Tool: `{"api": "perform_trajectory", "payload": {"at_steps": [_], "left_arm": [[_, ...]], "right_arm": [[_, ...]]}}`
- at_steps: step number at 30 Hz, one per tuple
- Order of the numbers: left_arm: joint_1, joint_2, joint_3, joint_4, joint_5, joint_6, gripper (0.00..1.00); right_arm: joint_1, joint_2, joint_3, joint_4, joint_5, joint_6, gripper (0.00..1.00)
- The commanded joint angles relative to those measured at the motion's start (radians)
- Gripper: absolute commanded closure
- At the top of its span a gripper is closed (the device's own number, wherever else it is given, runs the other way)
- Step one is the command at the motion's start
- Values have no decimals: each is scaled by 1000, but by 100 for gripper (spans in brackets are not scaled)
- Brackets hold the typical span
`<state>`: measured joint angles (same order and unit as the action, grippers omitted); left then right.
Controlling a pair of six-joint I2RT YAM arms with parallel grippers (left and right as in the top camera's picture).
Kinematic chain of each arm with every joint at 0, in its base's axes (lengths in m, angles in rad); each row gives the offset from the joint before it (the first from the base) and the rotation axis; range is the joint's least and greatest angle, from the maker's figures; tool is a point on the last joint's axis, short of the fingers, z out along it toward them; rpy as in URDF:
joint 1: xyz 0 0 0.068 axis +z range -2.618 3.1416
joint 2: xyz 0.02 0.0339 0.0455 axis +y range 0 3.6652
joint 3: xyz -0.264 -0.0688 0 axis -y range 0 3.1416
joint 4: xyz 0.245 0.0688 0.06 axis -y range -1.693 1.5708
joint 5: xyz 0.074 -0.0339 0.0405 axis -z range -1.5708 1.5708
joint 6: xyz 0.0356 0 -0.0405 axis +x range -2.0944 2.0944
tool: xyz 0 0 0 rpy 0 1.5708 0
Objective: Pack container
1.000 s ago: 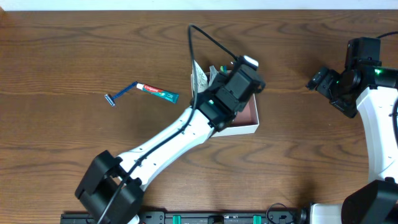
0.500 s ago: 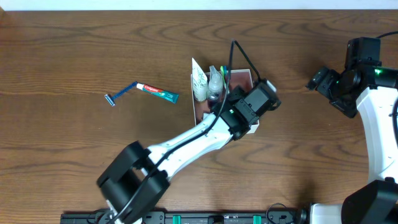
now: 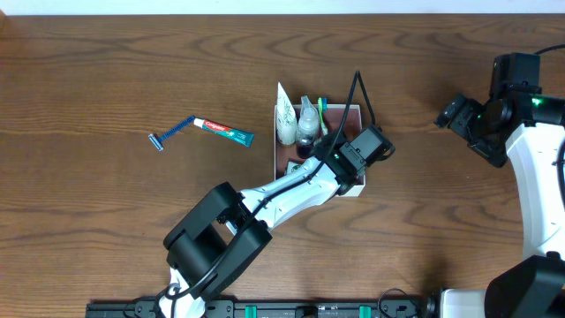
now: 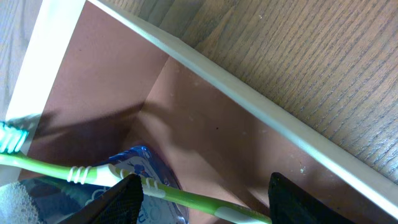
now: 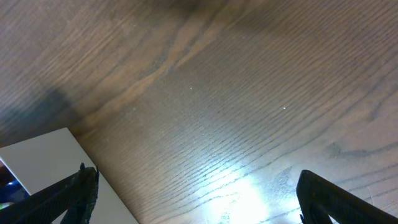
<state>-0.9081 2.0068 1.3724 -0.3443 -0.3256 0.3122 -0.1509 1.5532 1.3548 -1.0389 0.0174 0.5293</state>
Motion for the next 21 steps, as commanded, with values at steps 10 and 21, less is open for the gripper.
{"api": "perform_trajectory", "payload": {"at_steps": [10,21], "left_arm": [[28,9,5,13,-1,-201,34],[28,9,5,13,-1,-595,48]], "right_arm": [[-8,4,3,-2,1,-14,1],[-8,4,3,-2,1,-14,1]]}}
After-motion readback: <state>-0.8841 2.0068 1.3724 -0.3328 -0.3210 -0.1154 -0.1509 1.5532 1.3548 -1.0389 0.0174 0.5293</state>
